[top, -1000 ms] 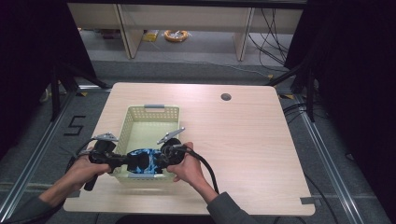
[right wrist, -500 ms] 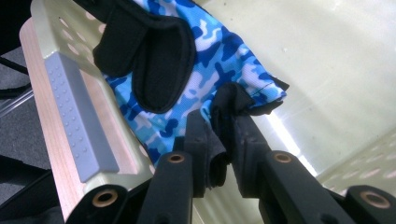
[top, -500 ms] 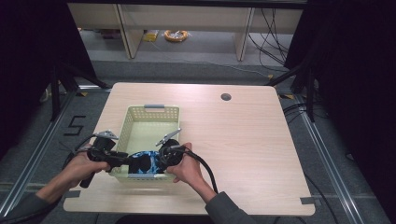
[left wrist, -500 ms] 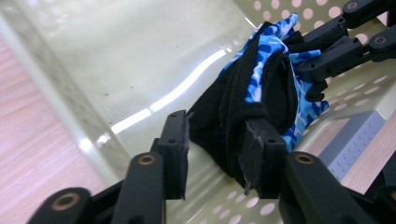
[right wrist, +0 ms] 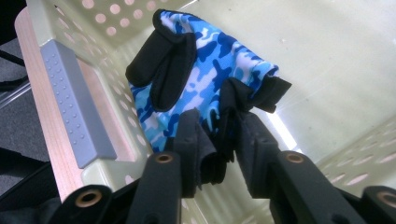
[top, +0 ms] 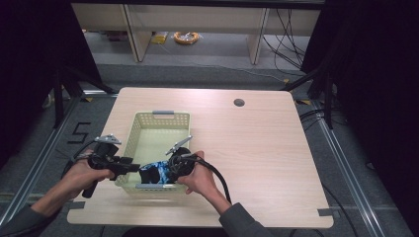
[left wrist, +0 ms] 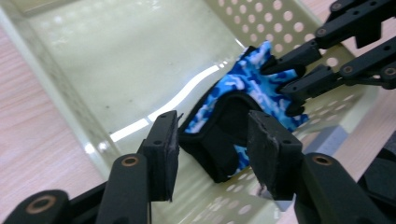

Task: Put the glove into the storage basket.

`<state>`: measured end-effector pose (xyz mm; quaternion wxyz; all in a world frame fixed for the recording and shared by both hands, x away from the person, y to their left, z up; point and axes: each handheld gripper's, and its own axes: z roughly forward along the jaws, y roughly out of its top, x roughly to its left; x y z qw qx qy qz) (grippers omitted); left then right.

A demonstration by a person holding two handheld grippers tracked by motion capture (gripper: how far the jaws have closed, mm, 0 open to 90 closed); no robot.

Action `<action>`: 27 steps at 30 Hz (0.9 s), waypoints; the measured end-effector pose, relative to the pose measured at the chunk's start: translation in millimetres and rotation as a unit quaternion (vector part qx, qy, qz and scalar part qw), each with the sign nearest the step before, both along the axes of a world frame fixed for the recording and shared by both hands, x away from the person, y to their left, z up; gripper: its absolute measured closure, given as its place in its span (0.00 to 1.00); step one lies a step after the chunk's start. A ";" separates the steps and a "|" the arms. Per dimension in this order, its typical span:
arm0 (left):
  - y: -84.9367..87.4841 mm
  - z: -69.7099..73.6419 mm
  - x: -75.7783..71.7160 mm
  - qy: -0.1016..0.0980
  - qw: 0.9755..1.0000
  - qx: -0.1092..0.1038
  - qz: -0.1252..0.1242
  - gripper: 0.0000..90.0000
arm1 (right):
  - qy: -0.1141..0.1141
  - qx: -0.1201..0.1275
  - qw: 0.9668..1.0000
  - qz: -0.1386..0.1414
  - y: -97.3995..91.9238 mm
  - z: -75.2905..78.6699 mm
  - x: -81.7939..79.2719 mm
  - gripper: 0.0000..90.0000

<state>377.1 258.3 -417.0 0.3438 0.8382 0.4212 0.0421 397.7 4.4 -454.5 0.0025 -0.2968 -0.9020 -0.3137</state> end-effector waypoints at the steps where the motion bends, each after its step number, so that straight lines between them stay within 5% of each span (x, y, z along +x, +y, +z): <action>1: -2.2 0.1 -1.1 -0.001 1.000 -0.004 0.004 0.58 | 0.001 0.002 1.000 0.000 -0.4 0.5 0.4 0.76; 8: -9.2 2.4 -5.9 -0.008 1.000 -0.008 0.014 0.49 | -0.030 0.014 0.999 0.001 -4.7 11.8 0.9 0.68; 21: -26.3 15.1 -27.6 -0.030 0.998 -0.048 0.032 0.36 | -0.045 0.055 0.997 -0.010 -24.1 28.9 -5.7 0.55; 27: -39.1 14.9 -39.7 -0.037 0.997 -0.061 0.015 0.33 | -0.058 0.080 0.995 -0.019 -37.9 33.3 -10.7 0.49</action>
